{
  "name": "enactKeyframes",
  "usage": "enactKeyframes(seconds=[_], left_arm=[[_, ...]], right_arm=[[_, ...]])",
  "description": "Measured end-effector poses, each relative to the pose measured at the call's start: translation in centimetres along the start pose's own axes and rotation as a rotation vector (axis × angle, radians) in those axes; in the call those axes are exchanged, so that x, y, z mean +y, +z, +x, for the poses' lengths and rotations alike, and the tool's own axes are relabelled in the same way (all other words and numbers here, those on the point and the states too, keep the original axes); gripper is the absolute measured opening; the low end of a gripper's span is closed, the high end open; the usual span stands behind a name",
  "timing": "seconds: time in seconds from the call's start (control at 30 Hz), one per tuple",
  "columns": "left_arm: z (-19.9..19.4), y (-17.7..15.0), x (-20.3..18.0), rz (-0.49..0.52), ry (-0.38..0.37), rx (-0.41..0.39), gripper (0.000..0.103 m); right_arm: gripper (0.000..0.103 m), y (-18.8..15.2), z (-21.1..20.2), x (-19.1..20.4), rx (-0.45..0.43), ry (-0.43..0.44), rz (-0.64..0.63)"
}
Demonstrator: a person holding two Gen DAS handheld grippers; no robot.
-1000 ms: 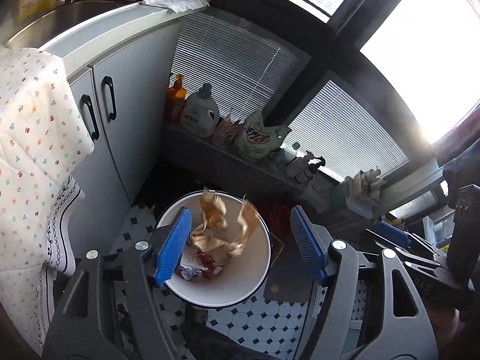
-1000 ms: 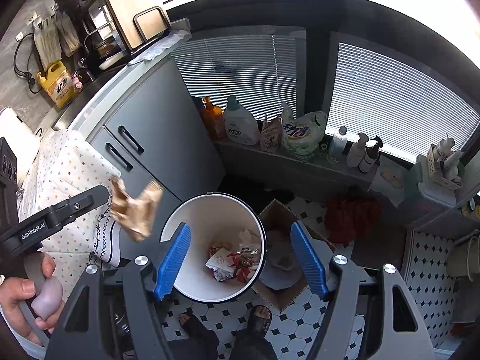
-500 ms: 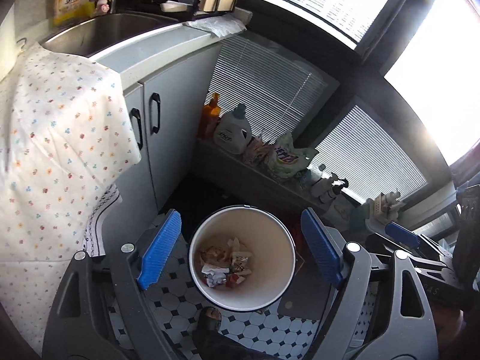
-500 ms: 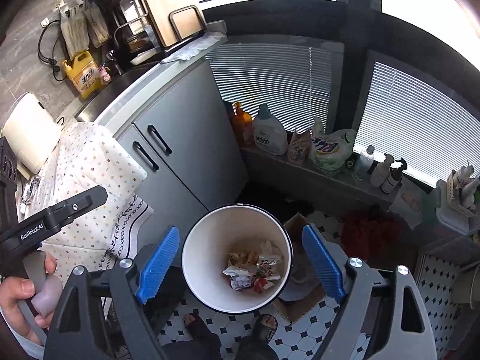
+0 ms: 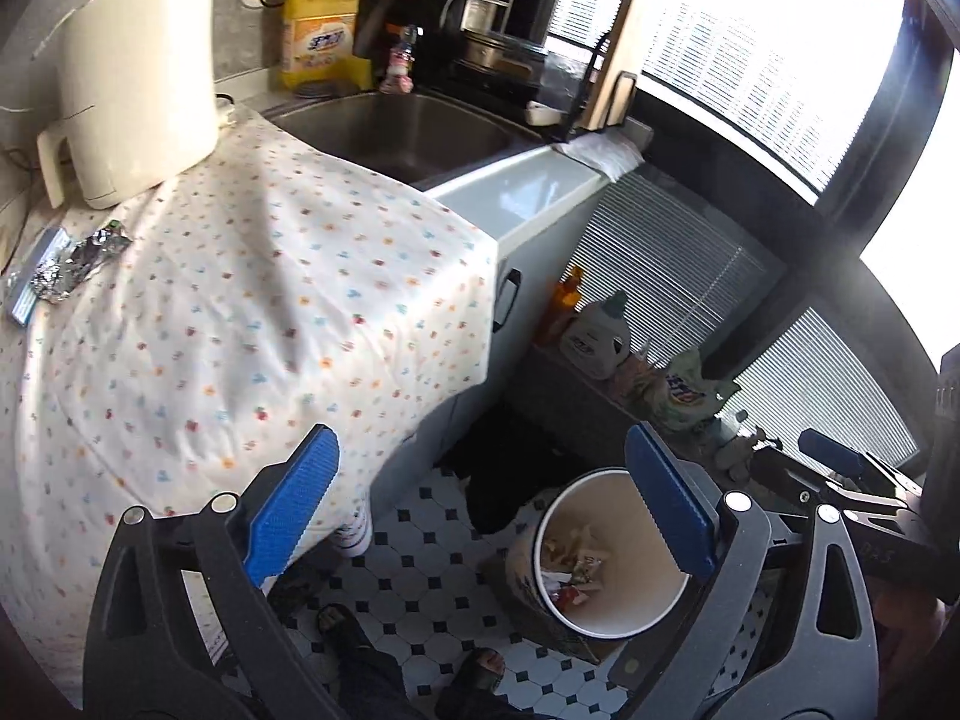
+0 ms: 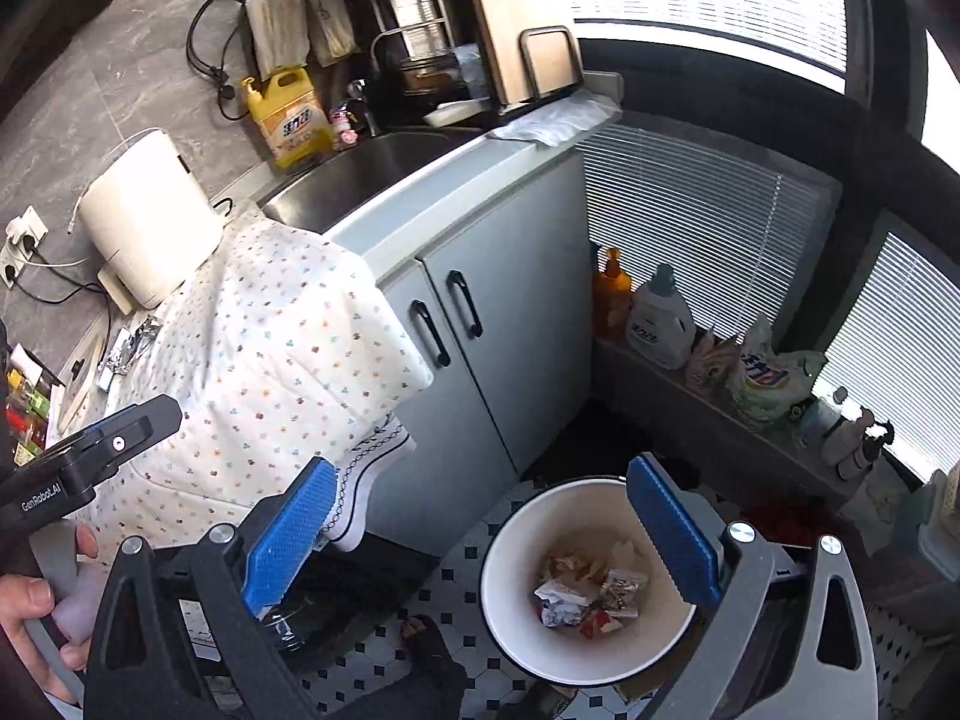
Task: Collect trash
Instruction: 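Move both tools back over the counter toward the box and foil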
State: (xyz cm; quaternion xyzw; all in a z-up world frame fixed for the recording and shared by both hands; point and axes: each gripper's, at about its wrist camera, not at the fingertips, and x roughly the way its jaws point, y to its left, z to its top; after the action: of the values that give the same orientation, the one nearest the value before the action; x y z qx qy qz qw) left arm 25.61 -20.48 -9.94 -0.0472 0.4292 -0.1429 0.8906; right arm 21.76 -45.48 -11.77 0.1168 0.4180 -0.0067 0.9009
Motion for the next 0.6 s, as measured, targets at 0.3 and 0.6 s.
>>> enactKeyframes(seconds=[0.3, 0.6], left_arm=[[-2.0, 2.6, 10.7, -0.099, 0.078, -0.051, 0.096], [-3.9, 4.6, 21.7, -0.221, 0.177, -0.119, 0.097]], right_arm=[[0.095, 3.1, 3.7, 10.3, 0.006, 0.035, -0.047], [0.095, 6.0, 6.7, 20.6, -0.018, 0.065, -0.134]])
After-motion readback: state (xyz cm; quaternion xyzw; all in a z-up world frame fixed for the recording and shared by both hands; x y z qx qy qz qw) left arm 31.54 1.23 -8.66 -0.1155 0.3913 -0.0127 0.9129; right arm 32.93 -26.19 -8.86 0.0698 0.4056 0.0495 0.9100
